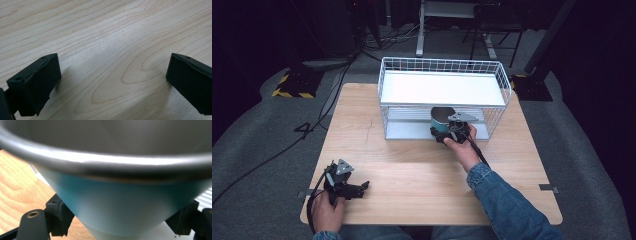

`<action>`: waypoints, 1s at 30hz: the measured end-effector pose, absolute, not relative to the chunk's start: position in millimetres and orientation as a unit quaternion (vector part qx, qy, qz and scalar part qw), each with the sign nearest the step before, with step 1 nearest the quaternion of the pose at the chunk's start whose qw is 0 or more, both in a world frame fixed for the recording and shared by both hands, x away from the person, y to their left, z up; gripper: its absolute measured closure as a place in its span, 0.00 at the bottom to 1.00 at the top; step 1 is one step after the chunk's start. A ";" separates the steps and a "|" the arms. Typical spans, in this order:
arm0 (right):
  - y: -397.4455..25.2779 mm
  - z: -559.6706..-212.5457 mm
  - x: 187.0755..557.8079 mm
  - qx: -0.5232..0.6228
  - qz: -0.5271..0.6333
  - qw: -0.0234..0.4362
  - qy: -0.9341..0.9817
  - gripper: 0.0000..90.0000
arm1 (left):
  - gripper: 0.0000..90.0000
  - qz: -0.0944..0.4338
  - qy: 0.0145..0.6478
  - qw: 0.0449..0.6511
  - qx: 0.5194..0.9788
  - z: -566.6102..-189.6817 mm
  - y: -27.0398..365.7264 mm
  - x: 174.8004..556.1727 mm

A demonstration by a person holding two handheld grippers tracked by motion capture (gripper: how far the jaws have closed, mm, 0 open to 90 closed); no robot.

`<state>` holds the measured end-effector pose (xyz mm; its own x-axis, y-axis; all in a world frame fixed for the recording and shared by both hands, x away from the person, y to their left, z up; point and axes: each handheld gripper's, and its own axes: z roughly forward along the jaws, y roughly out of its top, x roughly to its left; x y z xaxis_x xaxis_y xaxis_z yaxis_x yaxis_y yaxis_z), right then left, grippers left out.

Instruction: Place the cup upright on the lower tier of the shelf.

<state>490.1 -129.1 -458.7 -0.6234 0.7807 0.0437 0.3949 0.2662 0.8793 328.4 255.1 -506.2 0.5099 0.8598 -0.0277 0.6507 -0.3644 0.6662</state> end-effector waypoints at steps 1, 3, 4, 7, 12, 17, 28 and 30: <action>-128.0 -459.0 491.5 0.386 0.469 0.206 0.767 0.24 | 0.00 0.165 0.467 0.316 0.809 -506.2 255.1 328.4; -126.4 -460.3 496.9 0.393 0.473 0.207 0.761 0.24 | 0.00 0.165 0.467 0.316 0.809 -506.2 255.1 328.4; -126.4 -460.3 496.9 0.393 0.473 0.207 0.761 0.24 | 0.00 0.165 0.467 0.316 0.809 -506.2 255.1 328.4; -125.5 -461.8 503.2 0.399 0.471 0.215 0.757 0.24 | 0.00 0.165 0.467 0.316 0.809 -506.2 255.1 328.4; -127.3 -467.7 518.2 0.402 0.474 0.232 0.749 0.24 | 0.00 0.166 0.467 0.316 0.809 -506.2 255.1 328.4; -127.8 -470.6 526.9 0.414 0.468 0.233 0.745 0.24 | 0.00 0.165 0.467 0.316 0.809 -506.2 255.1 328.4; -124.0 -479.3 540.2 0.419 0.458 0.239 0.747 0.24 | 0.00 0.165 0.467 0.316 0.809 -506.2 255.1 328.4; -123.4 -481.1 541.8 0.422 0.457 0.237 0.746 0.24 | 0.00 0.165 0.467 0.316 0.809 -506.2 255.1 328.4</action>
<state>541.8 -123.4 -481.1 -0.5325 0.8459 0.0318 0.4127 0.2266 0.8822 328.4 255.1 -506.2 0.5099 0.8598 -0.0275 0.6509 -0.3647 0.6658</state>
